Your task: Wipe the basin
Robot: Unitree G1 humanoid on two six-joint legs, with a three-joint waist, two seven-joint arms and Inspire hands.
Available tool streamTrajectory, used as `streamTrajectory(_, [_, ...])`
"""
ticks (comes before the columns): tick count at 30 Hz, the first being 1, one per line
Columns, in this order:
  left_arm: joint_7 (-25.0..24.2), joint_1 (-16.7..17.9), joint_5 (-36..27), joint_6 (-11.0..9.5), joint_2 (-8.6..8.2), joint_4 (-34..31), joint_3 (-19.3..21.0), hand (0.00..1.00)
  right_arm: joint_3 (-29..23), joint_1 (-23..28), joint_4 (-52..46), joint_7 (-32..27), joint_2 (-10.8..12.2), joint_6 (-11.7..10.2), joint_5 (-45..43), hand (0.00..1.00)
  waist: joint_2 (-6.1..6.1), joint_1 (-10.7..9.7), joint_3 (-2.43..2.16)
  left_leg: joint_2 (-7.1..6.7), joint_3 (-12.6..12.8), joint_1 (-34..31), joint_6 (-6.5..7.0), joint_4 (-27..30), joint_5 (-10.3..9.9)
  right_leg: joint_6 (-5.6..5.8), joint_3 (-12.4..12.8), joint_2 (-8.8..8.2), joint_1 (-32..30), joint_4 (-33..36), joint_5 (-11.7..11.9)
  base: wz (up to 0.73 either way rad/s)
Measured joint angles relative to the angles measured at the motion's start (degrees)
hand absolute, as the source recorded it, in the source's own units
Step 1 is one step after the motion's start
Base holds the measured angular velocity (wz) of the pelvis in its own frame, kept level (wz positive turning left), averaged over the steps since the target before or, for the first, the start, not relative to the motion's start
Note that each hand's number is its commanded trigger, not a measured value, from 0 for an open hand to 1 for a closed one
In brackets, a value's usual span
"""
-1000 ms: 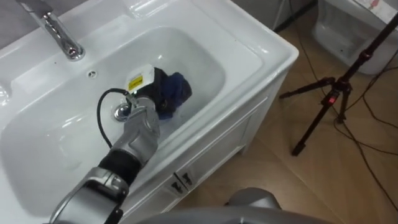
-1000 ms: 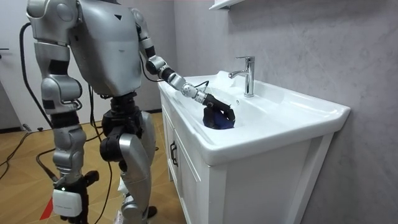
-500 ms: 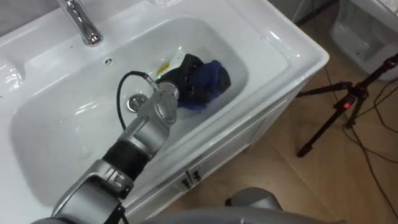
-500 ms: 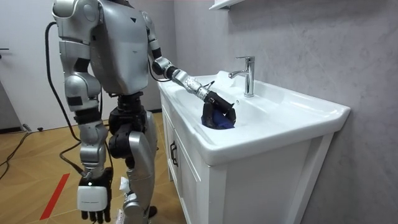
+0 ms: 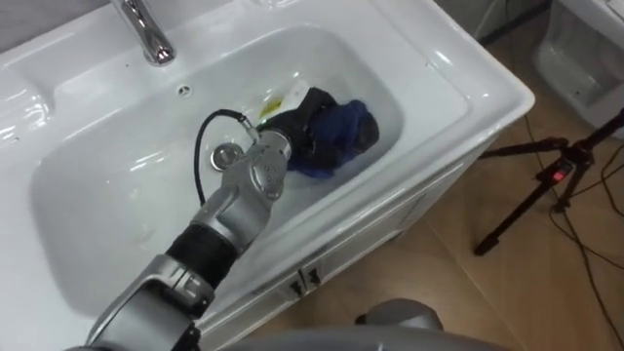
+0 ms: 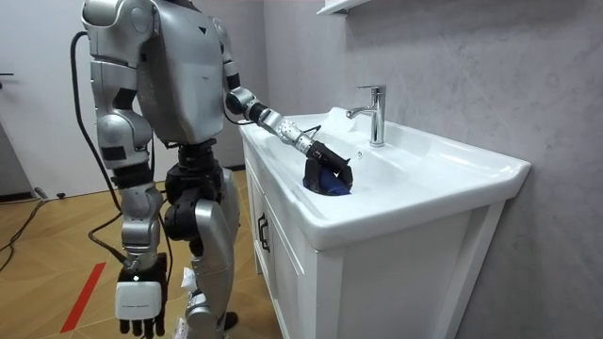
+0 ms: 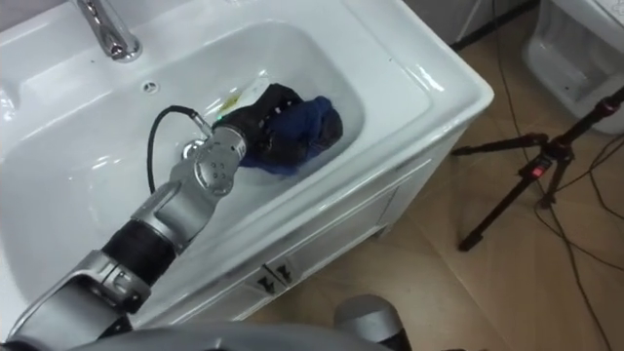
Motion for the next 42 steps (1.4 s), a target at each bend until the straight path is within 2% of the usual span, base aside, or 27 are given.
streamTrajectory(2, [1.70, 2.11, 0.89, -1.91, 0.03, 2.35, 3.11, 1.00, -1.60, 1.16, -0.71, -0.34, 0.36, -0.43, -0.58, 0.00, -0.53, 1.01, -0.33, -0.19, -0.11, 0.77, -0.04, -0.01, 0.02, -0.20, -0.02, 0.20, 0.35, 0.14, -0.34, -0.05])
streamTrajectory(4, [4.73, 3.92, 1.59, -5.46, 0.17, 6.61, 7.23, 1.00, -3.05, 1.52, -0.57, -0.76, 0.70, -0.45, -1.20, 0.00, -0.79, 2.71, -0.55, 0.06, -0.16, 1.76, -0.47, -0.27, -0.24, -0.38, 0.10, 0.61, 0.93, 1.05, -0.73, -0.02])
streamTrajectory(5, [5.42, 4.48, 1.80, -6.15, 0.35, 7.29, 8.54, 1.00, -3.62, 1.58, -0.64, -0.83, 0.76, -0.48, -1.45, 0.00, -0.78, 3.28, -0.68, 0.14, -0.17, 1.91, -0.55, -0.34, -0.30, -0.41, 0.13, 0.71, 0.96, 1.16, -0.72, -0.04])
streamTrajectory(7, [8.58, 6.85, 4.18, -7.52, 1.86, 8.57, 12.71, 1.00, -4.50, 1.64, -0.87, -1.77, 1.10, -0.49, -2.57, 0.00, -1.04, 4.67, -1.09, 0.33, -0.42, 2.09, -0.70, -0.56, -0.34, -0.65, -0.02, 1.02, 0.88, 1.70, -0.66, 0.00])
streamTrajectory(8, [9.63, 7.23, 4.61, -7.88, 2.34, 9.28, 13.49, 1.00, -4.88, 1.74, -0.86, -1.90, 1.11, -0.44, -2.83, 0.00, -1.06, 5.11, -1.28, 0.34, -0.42, 2.19, -0.78, -0.68, -0.29, -0.73, -0.09, 1.05, 0.89, 1.75, -0.62, 0.00])
streamTrajectory(9, [12.12, 8.43, 5.24, -8.44, 3.34, 10.50, 15.40, 1.00, -5.96, 1.64, -0.97, -2.10, 1.14, -0.41, -4.10, 0.00, -0.93, 5.28, -1.73, 0.38, -0.46, 2.36, -0.91, -0.85, -0.20, -0.83, -0.31, 1.10, 0.95, 1.74, -0.55, -0.06])
streamTrajectory(10, [14.15, 9.38, 6.78, -8.60, 4.12, 11.52, 17.59, 1.00, -6.79, 1.70, -1.00, -2.50, 1.06, -0.43, -4.80, 0.00, -0.64, 6.05, -2.12, 0.45, -0.47, 2.58, -0.95, -0.95, -0.18, -0.97, -0.31, 1.20, 1.10, 1.71, -0.47, -0.07])
streamTrajectory(11, [14.99, 9.62, 7.90, -8.61, 4.45, 12.06, 18.41, 1.00, -7.23, 1.79, -0.98, -2.52, 1.01, -0.43, -4.96, 0.00, -0.51, 6.63, -2.25, 0.48, -0.47, 2.66, -0.97, -0.99, -0.17, -1.05, -0.31, 1.23, 1.11, 1.71, -0.42, -0.09])
streamTrajectory(13, [18.14, 11.49, 11.85, -8.61, 6.21, 12.34, 20.56, 1.00, -8.79, 2.52, -0.89, -2.36, 0.81, -0.37, -5.01, 0.00, -0.30, 7.69, -2.45, 0.59, -0.58, 2.90, -1.14, -1.01, -0.06, -1.21, -0.23, 1.39, 1.33, 1.79, -0.32, -0.02])
streamTrajectory(19, [25.91, 16.02, 22.73, -8.54, 10.42, 14.30, 21.07, 1.00, -13.20, 2.73, -0.91, -2.40, 0.62, -0.41, -5.53, 0.00, 0.86, 8.16, -3.10, 1.38, -0.56, 4.05, -1.91, -1.48, 0.22, -2.13, 0.01, 2.35, 2.08, 1.70, 0.18, -0.09])
streamTrajectory(21, [27.76, 16.25, 25.34, -8.15, 10.88, 16.32, 21.06, 1.00, -13.86, 2.82, -0.85, -2.42, 0.29, -0.35, -5.69, 0.00, 1.29, 8.16, -3.25, 1.62, -0.84, 4.73, -2.25, -1.85, 0.42, -2.54, 0.01, 2.70, 2.67, 1.69, 0.19, -0.22])
streamTrajectory(23, [28.40, 16.63, 26.49, -7.13, 11.03, 17.43, 21.18, 1.00, -15.34, 3.30, -0.83, -2.42, -0.03, -0.38, -5.68, 0.00, 1.57, 8.16, -3.38, 1.80, -2.23, 5.62, -2.51, -1.80, 0.57, -3.02, 0.08, 2.98, 3.08, 1.68, -0.04, -0.19])
streamTrajectory(25, [29.15, 18.16, 27.05, -6.41, 11.04, 17.42, 22.85, 1.00, -16.80, 3.89, -1.13, -2.45, -0.75, -0.45, -6.01, 0.00, 2.36, 8.16, -3.80, 2.30, -2.72, 6.00, -3.10, -1.70, 0.34, -3.58, 0.50, 3.60, 3.08, 1.79, -0.37, -0.15])
streamTrajectory(30, [29.92, 20.26, 28.26, -6.32, 11.04, 17.42, 24.63, 1.00, -17.78, 4.04, -1.10, -2.46, -1.75, -0.64, -6.59, 0.00, 3.21, 8.24, -3.89, 2.73, -4.08, 5.98, -3.40, -0.61, 0.53, -4.47, 0.88, 3.72, 3.46, 1.82, -0.71, -0.05])
streamTrajectory(33, [30.01, 20.64, 28.66, -6.32, 10.96, 17.43, 25.14, 1.00, -17.79, 4.02, -1.09, -2.47, -1.91, -0.77, -6.60, 0.00, 3.22, 8.29, -3.89, 2.85, -5.21, 5.99, -3.67, -0.20, 0.71, -4.96, 0.58, 3.78, 3.81, 1.80, -1.03, 0.03])
streamTrajectory(42, [30.37, 20.69, 29.08, -6.32, 10.10, 17.01, 26.20, 1.00, -17.78, 3.32, -1.18, -4.02, -2.16, -3.23, -5.92, 0.00, 3.50, 9.50, -3.77, 3.34, -7.10, 5.97, -4.05, -0.08, 0.93, -5.98, -0.38, 4.11, 4.52, 1.72, -1.51, 0.05])
